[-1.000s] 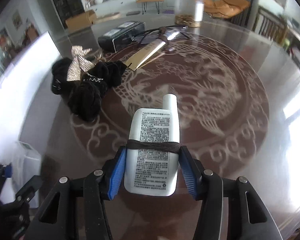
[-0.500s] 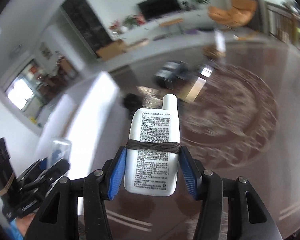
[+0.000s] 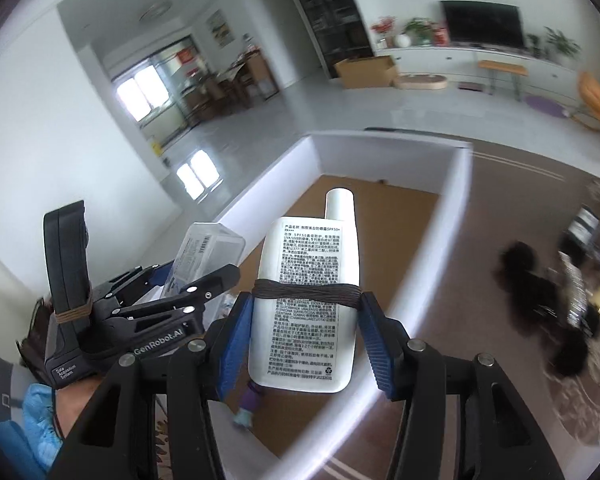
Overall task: Organize objects
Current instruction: 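Carry box and bottle into the cork-floored enclosure and open both grippers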
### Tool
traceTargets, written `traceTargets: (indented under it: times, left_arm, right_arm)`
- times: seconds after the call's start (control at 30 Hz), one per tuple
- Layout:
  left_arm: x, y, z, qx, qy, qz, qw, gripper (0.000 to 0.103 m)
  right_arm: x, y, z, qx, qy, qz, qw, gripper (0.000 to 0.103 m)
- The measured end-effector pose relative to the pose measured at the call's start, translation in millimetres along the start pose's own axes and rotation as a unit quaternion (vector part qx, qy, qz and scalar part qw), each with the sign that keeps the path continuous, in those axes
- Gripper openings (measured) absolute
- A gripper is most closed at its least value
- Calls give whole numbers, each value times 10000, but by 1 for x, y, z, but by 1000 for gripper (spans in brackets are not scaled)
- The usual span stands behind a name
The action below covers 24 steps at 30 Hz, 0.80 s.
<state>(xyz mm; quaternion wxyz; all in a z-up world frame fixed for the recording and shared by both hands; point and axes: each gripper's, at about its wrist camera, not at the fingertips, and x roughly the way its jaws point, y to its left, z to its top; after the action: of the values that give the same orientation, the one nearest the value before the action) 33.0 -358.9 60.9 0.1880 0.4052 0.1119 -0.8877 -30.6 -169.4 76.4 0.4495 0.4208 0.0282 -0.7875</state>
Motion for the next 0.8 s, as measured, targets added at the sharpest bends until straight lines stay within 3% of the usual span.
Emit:
traceTargets:
  times: [0.1,0.13,0.17,0.2,0.37,0.47,0.53,0.63,0.8]
  left_arm:
    - [36,22,-8,-221,790,406,9958,65]
    - [43,28,-11,-321,948,464,9939,67]
    - [49,33,-15,-446,1067,467,9922,70]
    - [50,35,-18,-528,1097,424,9917,71]
    - [34,16,-17,-486,623,441,9959,80]
    - [23,-10,-13,-341,340,236,9986,80]
    - [16,-32,-9,-189,178,78,9996,80]
    - [0,-74,-6,173,-93,-209,9996,80]
    - [-29,-150,-6,834,-346,-765,9930,82]
  right_arm:
    - [43,15,-4,-283,523,-194,9980,61]
    - [52,17,-7,-405,688,-282,9964,75]
    - [57,20,-11,-571,771,-370,9947,82]
    - [56,21,-16,-758,745,-501,9931,82]
    - [17,1,-35,-879,283,-765,9928,91]
    - [-14,-33,-56,-728,-160,-1148,9906,97]
    - [-30,-64,-80,-580,-374,-1663,9837,97]
    - [-41,-119,-112,-222,-363,-2276,9728,97]
    - [-75,-203,-183,577,-267,-3177,9461,97]
